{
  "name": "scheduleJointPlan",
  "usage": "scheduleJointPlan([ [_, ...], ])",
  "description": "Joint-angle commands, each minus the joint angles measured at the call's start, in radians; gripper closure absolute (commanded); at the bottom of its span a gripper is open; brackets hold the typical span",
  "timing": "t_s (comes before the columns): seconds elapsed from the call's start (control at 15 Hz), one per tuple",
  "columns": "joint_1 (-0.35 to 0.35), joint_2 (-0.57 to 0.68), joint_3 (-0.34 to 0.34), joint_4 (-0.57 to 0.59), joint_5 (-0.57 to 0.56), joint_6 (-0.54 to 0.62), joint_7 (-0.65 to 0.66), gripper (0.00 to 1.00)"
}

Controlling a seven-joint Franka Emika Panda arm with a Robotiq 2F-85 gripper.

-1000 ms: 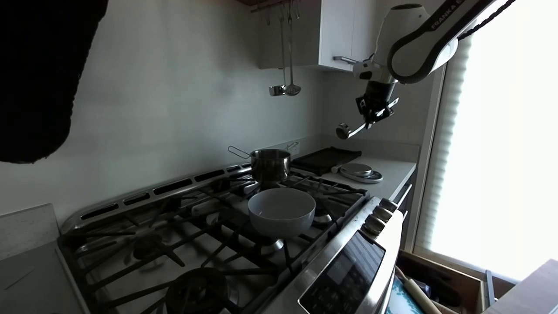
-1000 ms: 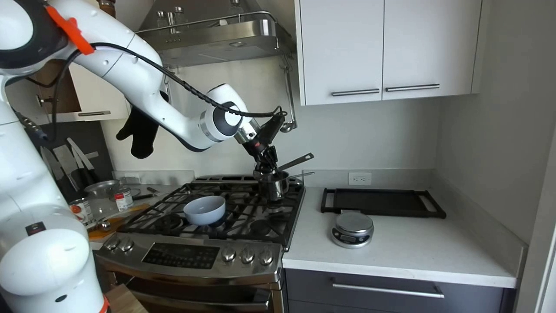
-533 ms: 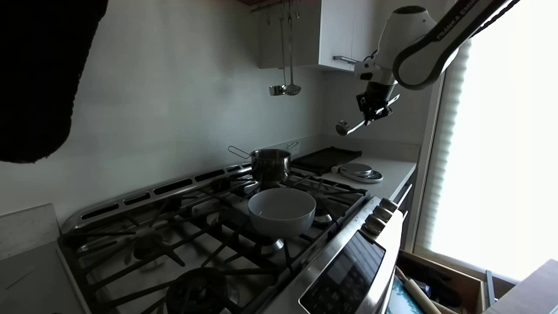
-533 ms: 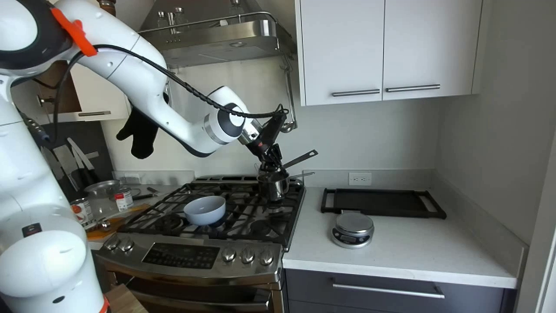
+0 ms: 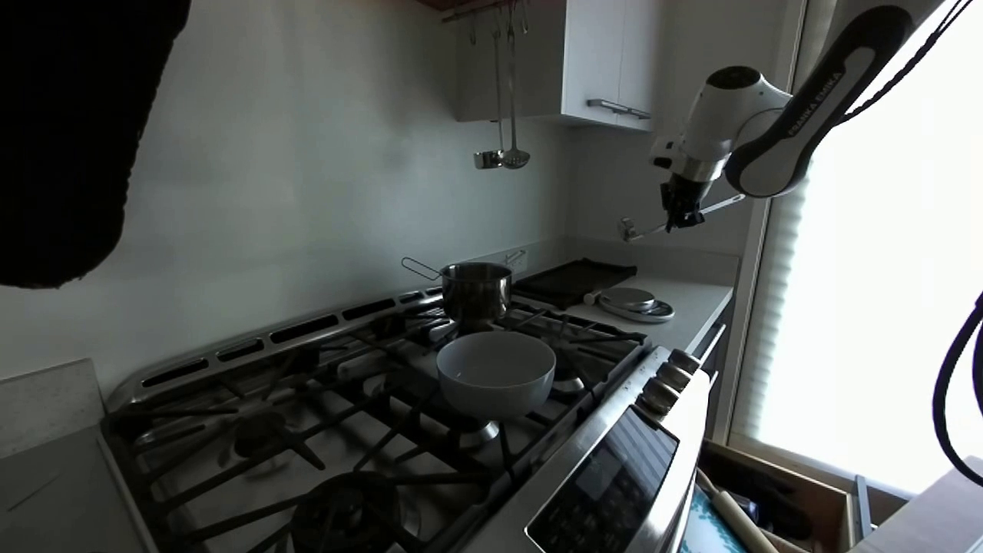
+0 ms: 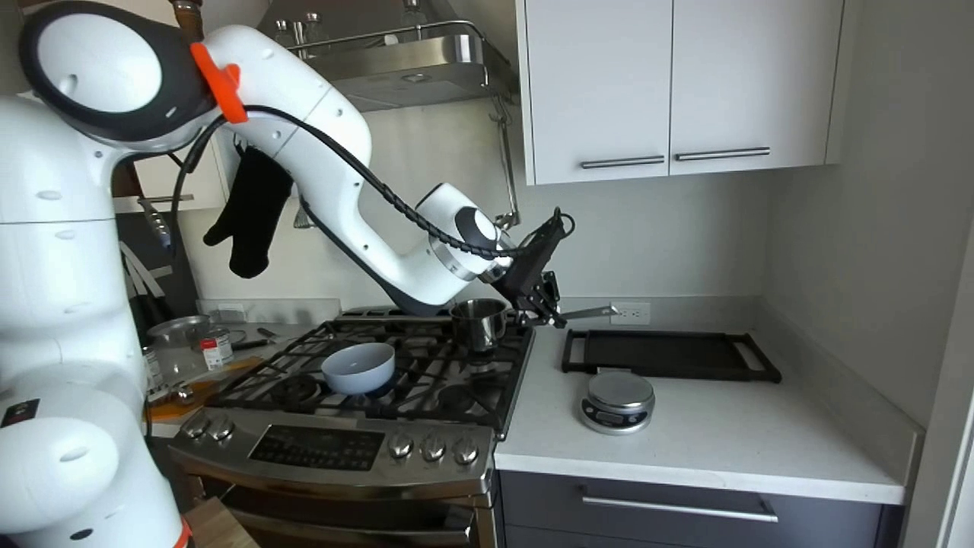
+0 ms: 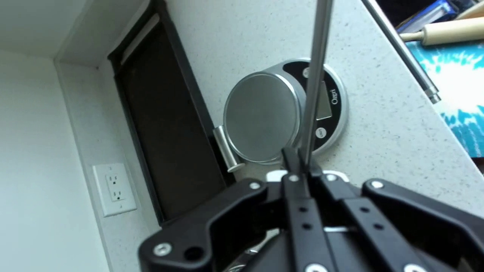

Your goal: Put the grey bowl on the stove, then remove the serve spoon from the bowl

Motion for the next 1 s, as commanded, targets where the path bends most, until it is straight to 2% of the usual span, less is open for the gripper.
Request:
scheduleJointPlan([
  [0.0,0.043,0.119,0.005,0.035,-0.035,-0.058,0.18,0.99],
  [0.53,0.115,0.302,-0.012,0.101,-0.04,-0.009,0.345,0.99],
  [0.8,0.173,0.341,-0.069,0.15,-0.089,-0.018,0.507,0.99],
  [0.87,0.137,0.318,-0.027,0.118,-0.033,-0.032,0.412,0.99],
  [0.93,0.142,0.324,-0.031,0.125,-0.038,-0.032,0.424,0.96],
])
